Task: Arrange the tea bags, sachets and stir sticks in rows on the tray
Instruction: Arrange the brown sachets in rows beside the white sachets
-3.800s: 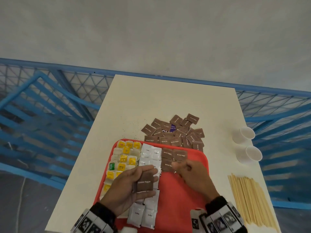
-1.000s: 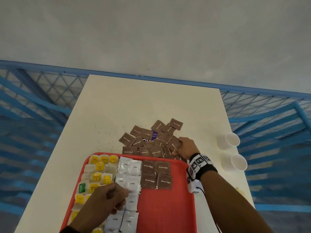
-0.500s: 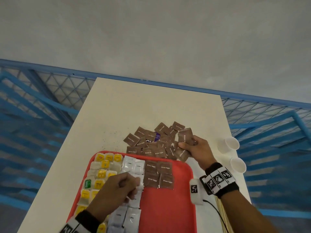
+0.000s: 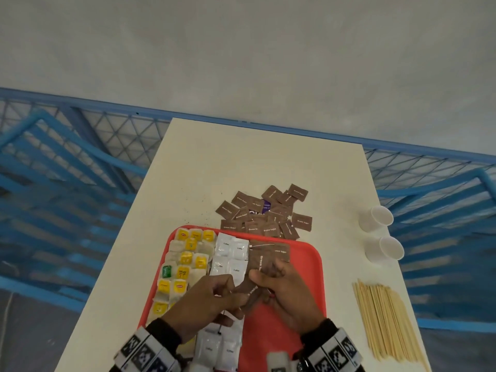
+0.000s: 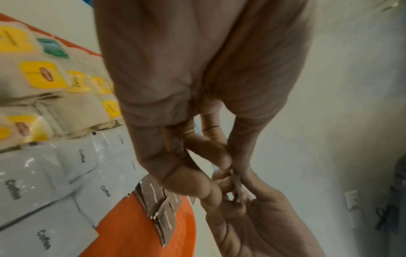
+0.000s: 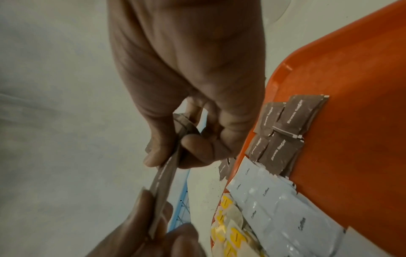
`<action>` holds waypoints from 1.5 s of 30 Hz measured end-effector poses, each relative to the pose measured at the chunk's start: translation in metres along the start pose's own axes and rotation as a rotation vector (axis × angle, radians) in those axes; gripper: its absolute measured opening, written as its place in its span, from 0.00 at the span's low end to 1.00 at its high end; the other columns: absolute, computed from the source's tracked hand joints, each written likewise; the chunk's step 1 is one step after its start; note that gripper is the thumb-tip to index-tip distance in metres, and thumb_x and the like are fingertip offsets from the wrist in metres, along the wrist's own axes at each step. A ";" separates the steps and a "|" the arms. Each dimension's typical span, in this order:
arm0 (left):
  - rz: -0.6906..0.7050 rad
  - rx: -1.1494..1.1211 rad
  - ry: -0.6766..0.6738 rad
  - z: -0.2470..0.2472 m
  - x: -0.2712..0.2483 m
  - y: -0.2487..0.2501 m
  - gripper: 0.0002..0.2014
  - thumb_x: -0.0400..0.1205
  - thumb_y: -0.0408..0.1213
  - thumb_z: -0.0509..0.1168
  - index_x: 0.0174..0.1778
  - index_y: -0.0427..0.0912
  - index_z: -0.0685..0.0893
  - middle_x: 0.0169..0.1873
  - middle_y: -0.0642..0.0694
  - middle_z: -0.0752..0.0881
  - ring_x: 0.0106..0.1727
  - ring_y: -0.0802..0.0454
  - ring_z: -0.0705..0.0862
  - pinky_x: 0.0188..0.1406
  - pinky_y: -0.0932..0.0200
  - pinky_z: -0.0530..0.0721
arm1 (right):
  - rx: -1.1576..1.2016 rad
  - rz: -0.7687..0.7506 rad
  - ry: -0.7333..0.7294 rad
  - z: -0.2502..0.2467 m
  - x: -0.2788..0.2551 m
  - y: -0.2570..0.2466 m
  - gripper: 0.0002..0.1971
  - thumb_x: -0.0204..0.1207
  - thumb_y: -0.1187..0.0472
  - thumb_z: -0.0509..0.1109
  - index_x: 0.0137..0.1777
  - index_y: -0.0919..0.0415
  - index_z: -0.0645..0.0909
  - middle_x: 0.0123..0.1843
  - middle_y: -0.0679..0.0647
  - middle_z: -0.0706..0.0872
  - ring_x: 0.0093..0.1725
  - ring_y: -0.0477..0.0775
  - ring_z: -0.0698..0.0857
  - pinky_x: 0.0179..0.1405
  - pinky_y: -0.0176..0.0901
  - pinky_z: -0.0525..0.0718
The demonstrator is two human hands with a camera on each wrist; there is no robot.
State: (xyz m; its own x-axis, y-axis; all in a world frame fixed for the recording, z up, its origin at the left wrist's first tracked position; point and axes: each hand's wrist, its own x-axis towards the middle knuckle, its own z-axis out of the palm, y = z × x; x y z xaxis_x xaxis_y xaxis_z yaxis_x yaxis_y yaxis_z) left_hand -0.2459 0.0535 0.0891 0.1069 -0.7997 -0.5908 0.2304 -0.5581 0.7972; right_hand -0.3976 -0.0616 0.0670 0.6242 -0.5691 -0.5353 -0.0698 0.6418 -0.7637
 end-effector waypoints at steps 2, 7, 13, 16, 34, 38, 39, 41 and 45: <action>0.004 -0.023 -0.021 -0.002 -0.003 0.000 0.15 0.80 0.33 0.74 0.30 0.45 0.77 0.41 0.38 0.89 0.41 0.47 0.89 0.38 0.54 0.86 | 0.039 0.027 -0.011 0.004 -0.001 0.003 0.25 0.69 0.65 0.82 0.65 0.70 0.80 0.63 0.73 0.85 0.59 0.77 0.85 0.54 0.59 0.84; -0.034 -0.351 -0.051 -0.015 -0.013 -0.007 0.12 0.63 0.30 0.73 0.34 0.38 0.75 0.49 0.34 0.89 0.57 0.28 0.88 0.54 0.34 0.88 | 0.081 -0.034 0.087 0.004 -0.009 -0.014 0.30 0.59 0.56 0.88 0.59 0.65 0.82 0.59 0.68 0.87 0.46 0.58 0.81 0.31 0.40 0.75; -0.088 -0.692 0.008 -0.014 -0.002 -0.019 0.20 0.62 0.25 0.64 0.51 0.32 0.78 0.51 0.29 0.82 0.50 0.33 0.84 0.51 0.36 0.88 | -0.685 -0.016 -0.255 0.035 -0.042 -0.046 0.13 0.65 0.69 0.84 0.47 0.68 0.86 0.38 0.55 0.91 0.35 0.50 0.90 0.31 0.36 0.84; -0.164 -0.735 -0.035 -0.003 -0.002 -0.016 0.19 0.66 0.33 0.67 0.48 0.23 0.84 0.48 0.27 0.81 0.44 0.35 0.83 0.44 0.44 0.85 | -1.058 -0.105 -0.312 0.053 -0.040 -0.048 0.13 0.62 0.63 0.86 0.32 0.54 0.83 0.26 0.38 0.85 0.24 0.34 0.82 0.25 0.24 0.74; -0.158 -0.893 -0.095 0.000 -0.029 -0.005 0.30 0.78 0.64 0.62 0.54 0.39 0.91 0.50 0.33 0.88 0.51 0.36 0.85 0.57 0.36 0.81 | -1.390 -0.434 -0.173 0.060 -0.028 -0.014 0.28 0.55 0.46 0.83 0.49 0.42 0.68 0.51 0.44 0.73 0.52 0.49 0.73 0.50 0.48 0.79; -0.169 -0.884 -0.030 0.001 -0.027 -0.009 0.30 0.78 0.63 0.65 0.55 0.37 0.91 0.52 0.31 0.83 0.55 0.37 0.80 0.61 0.35 0.78 | -1.364 -0.449 -0.168 0.058 -0.030 -0.005 0.25 0.60 0.50 0.80 0.59 0.46 0.80 0.53 0.45 0.71 0.59 0.51 0.72 0.58 0.47 0.78; -0.162 -0.885 -0.025 0.002 -0.026 -0.011 0.29 0.79 0.61 0.65 0.54 0.36 0.91 0.50 0.31 0.83 0.52 0.37 0.80 0.59 0.36 0.79 | -1.344 -0.475 -0.158 0.058 -0.031 -0.002 0.23 0.60 0.50 0.79 0.56 0.46 0.80 0.52 0.45 0.72 0.58 0.51 0.73 0.57 0.49 0.79; -0.147 -0.906 -0.026 0.003 -0.024 -0.014 0.27 0.80 0.59 0.64 0.49 0.35 0.92 0.47 0.31 0.84 0.47 0.37 0.82 0.55 0.37 0.82 | -1.338 -0.536 -0.123 0.058 -0.033 0.002 0.19 0.61 0.49 0.77 0.54 0.45 0.81 0.51 0.45 0.74 0.55 0.51 0.74 0.55 0.49 0.79; -0.159 -0.935 -0.096 0.006 -0.024 -0.015 0.28 0.82 0.58 0.61 0.51 0.35 0.92 0.46 0.33 0.88 0.43 0.39 0.88 0.44 0.42 0.87 | -1.378 -0.663 -0.121 0.058 -0.041 0.014 0.16 0.69 0.48 0.70 0.58 0.41 0.81 0.53 0.45 0.79 0.51 0.51 0.78 0.51 0.46 0.79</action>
State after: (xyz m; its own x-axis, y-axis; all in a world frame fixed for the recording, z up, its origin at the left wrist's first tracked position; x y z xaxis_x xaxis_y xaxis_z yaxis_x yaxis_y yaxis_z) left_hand -0.2574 0.0801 0.0923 -0.0624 -0.7678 -0.6377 0.9198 -0.2922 0.2618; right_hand -0.3789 0.0009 0.0988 0.8860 -0.4637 0.0049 -0.3637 -0.7015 -0.6129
